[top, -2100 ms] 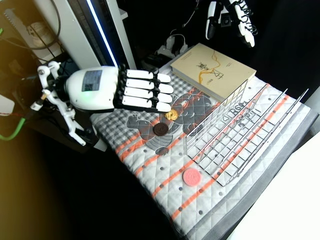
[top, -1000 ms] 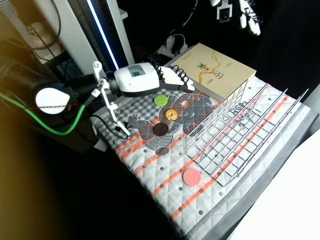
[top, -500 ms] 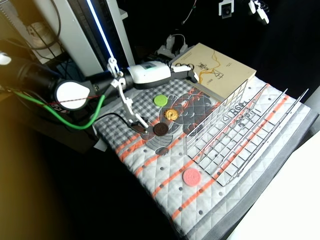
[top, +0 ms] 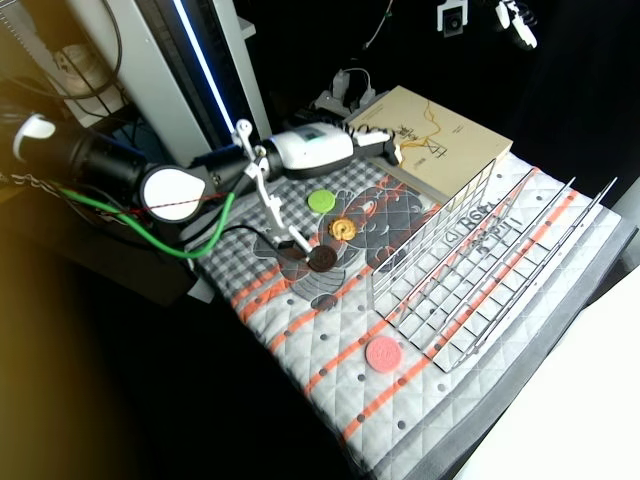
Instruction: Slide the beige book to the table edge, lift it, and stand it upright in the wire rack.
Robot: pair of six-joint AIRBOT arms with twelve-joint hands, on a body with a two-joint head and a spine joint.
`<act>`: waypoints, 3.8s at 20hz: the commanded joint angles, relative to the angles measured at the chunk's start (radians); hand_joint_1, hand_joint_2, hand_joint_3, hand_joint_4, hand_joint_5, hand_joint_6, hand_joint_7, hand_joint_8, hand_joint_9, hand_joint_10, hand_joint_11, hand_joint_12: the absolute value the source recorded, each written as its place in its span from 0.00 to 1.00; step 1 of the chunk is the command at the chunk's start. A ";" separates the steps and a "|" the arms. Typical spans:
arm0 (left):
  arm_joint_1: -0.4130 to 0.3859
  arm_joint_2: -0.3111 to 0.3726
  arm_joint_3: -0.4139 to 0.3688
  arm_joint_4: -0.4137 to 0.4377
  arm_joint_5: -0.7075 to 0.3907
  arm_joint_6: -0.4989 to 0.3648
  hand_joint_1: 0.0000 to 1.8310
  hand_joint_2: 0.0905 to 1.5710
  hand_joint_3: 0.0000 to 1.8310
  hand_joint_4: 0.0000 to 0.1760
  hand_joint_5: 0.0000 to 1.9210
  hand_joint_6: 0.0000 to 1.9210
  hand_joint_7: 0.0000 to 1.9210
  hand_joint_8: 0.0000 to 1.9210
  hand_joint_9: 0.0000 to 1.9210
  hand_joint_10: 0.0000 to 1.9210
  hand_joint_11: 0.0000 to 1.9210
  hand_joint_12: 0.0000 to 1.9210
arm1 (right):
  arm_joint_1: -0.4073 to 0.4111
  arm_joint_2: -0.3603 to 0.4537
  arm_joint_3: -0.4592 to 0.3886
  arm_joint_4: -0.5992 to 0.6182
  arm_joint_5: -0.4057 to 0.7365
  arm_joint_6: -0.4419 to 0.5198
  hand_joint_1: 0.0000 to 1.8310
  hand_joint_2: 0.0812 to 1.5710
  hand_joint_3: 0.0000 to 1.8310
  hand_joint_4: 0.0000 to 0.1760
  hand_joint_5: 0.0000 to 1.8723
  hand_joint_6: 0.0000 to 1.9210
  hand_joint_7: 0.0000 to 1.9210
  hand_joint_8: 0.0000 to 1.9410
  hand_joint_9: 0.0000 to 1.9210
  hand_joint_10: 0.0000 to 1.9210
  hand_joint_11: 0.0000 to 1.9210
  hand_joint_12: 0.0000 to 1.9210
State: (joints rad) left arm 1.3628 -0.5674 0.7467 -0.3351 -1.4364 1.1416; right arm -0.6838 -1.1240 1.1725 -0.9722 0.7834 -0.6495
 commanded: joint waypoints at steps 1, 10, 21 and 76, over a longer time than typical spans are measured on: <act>-0.006 0.005 0.002 -0.018 -0.119 -0.009 0.00 0.77 0.00 0.98 0.10 0.00 0.06 0.00 0.04 0.01 0.00 0.00 | -0.004 -0.004 0.004 0.041 0.089 0.001 0.01 0.88 0.00 0.00 0.18 0.00 0.20 0.00 0.18 0.01 0.03 0.47; -0.006 0.002 0.003 -0.015 -0.112 -0.013 0.00 0.79 0.01 0.83 0.11 0.00 0.06 0.00 0.04 0.00 0.00 0.00 | -0.023 -0.016 0.023 0.015 0.066 0.495 0.05 0.88 0.00 0.00 0.20 0.00 0.22 0.00 0.20 0.00 0.07 0.38; -0.006 -0.001 0.003 -0.014 -0.110 -0.020 0.00 0.79 0.00 0.82 0.13 0.01 0.07 0.00 0.05 0.01 0.00 0.00 | 0.015 -0.023 0.023 -0.081 0.012 0.495 0.09 0.85 0.00 0.00 0.20 0.00 0.21 0.00 0.20 0.00 0.06 0.47; -0.006 -0.011 0.015 -0.006 -0.124 -0.037 0.00 0.81 0.00 0.73 0.16 0.00 0.07 0.00 0.04 0.00 0.00 0.00 | 0.148 -0.259 0.199 -0.280 -0.082 0.604 0.11 0.84 0.00 0.00 0.20 0.00 0.24 0.00 0.21 0.00 0.07 0.38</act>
State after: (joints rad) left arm 1.3628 -0.5774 0.7544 -0.3229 -1.4300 1.1156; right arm -0.5522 -1.3796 1.3739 -1.3071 0.6415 -0.0494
